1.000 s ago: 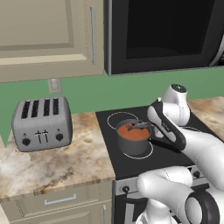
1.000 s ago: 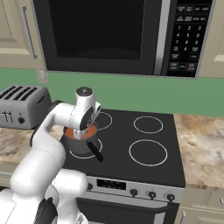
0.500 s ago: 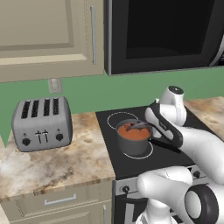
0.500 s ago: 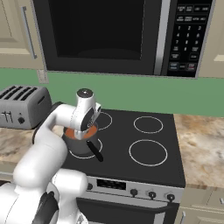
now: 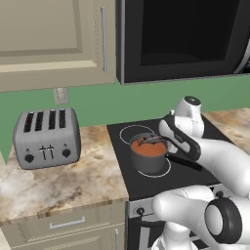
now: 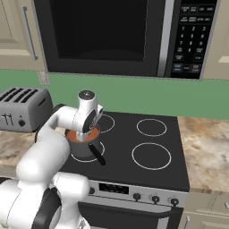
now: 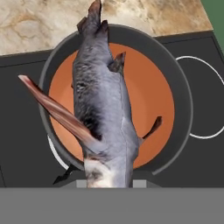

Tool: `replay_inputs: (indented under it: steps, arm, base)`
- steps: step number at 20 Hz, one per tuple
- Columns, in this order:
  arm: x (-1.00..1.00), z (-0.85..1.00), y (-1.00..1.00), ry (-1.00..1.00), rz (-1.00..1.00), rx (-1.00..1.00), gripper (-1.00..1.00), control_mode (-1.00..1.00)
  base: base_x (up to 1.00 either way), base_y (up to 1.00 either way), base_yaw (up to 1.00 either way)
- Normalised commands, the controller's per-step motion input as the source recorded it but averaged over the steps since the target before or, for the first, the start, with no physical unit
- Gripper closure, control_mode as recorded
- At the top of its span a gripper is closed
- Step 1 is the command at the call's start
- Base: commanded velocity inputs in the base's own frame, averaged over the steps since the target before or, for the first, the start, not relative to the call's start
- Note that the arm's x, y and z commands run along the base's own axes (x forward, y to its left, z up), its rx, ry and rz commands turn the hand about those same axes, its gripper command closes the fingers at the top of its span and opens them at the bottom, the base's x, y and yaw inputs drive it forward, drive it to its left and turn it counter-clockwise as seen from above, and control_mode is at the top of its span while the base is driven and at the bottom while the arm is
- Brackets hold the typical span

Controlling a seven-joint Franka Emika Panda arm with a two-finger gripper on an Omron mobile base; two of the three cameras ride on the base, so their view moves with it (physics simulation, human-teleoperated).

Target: Retrieve the fish from the fridge and place it on the saucepan with marinade on the stove.

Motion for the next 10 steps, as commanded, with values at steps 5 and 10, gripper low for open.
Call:
replay_inputs:
  steps: [5, 10]
  arm:
    - [0.12, -0.08, 0.0, 0.0, 0.0, 0.0, 1.0, -1.0]
    - [0.12, -0.09, 0.0, 0.0, 0.0, 0.0, 1.0, -1.0]
  base:
    - [0.0, 0.0, 0.0]
    - [0.0, 0.0, 0.0]
